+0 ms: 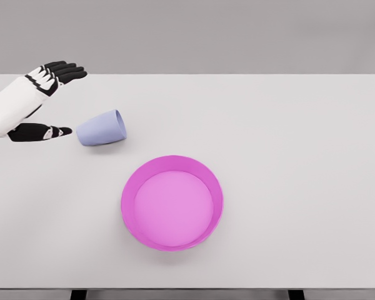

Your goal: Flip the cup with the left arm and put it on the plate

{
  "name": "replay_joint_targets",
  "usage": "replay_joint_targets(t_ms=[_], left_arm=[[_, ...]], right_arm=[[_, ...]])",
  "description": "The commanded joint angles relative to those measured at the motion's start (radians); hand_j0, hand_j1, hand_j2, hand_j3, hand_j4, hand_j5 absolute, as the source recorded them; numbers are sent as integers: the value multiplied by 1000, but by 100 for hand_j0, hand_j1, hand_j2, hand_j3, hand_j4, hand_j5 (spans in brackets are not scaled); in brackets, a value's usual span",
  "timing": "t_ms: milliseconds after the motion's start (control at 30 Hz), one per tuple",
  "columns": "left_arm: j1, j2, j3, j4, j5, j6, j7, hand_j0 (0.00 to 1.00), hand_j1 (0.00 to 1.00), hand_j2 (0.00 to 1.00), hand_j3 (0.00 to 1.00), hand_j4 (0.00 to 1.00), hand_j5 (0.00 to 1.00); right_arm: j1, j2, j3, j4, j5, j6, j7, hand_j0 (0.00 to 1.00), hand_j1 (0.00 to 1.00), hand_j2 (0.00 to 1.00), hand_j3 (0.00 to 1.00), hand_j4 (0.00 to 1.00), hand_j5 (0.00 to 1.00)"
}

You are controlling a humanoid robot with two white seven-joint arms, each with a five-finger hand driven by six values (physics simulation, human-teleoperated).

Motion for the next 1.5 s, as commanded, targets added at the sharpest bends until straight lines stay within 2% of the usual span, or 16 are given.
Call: replay_joint_targets(t_ms=[0,300,633,700,767,800,867,967,1067,1100,1267,1467], left_arm=[[0,9,0,0,5,0,1,100,100,100,100,100,100],[2,9,-7,1,3,0,1,100,100,100,100,100,100],[-18,-13,-98,9,5,0,1,100,100,100,100,100,100],[-44,-33,-113,9,5,21,1,100,100,100,100,100,100],[-64,-43,-141,11,8,85,2,100,100,100,100,100,100],[-94,-80,-181,11,57,179,2,100,100,100,100,100,100],[-103,-89,-202,5,161,290,1,100,100,100,100,100,100],[-110,-89,-210,-15,229,337,-1,100,100,100,100,100,100],[-120,-89,-222,-57,290,497,-1,100,100,100,100,100,100],[-126,-89,-227,-58,299,512,-1,100,100,100,100,100,100],[-210,-131,-360,-58,306,658,-1,100,100,100,100,100,100],[-221,-158,-385,-48,304,765,7,100,100,100,100,100,100]], right_arm=[[0,0,-1,1,-2,1,2,100,100,100,100,100,100],[0,0,0,1,0,1,-1,100,100,100,100,100,100],[0,0,0,1,0,1,-1,100,100,100,100,100,100],[0,0,0,1,0,1,-1,100,100,100,100,100,100],[0,0,0,1,0,1,-1,100,100,100,100,100,100],[0,0,0,1,0,1,-1,100,100,100,100,100,100],[0,0,0,1,0,1,-1,100,100,100,100,100,100],[0,0,0,1,0,1,-1,100,100,100,100,100,100],[0,0,0,1,0,1,-1,100,100,100,100,100,100],[0,0,0,1,0,1,-1,100,100,100,100,100,100],[0,0,0,1,0,1,-1,100,100,100,100,100,100],[0,0,0,1,0,1,-1,100,100,100,100,100,100]])
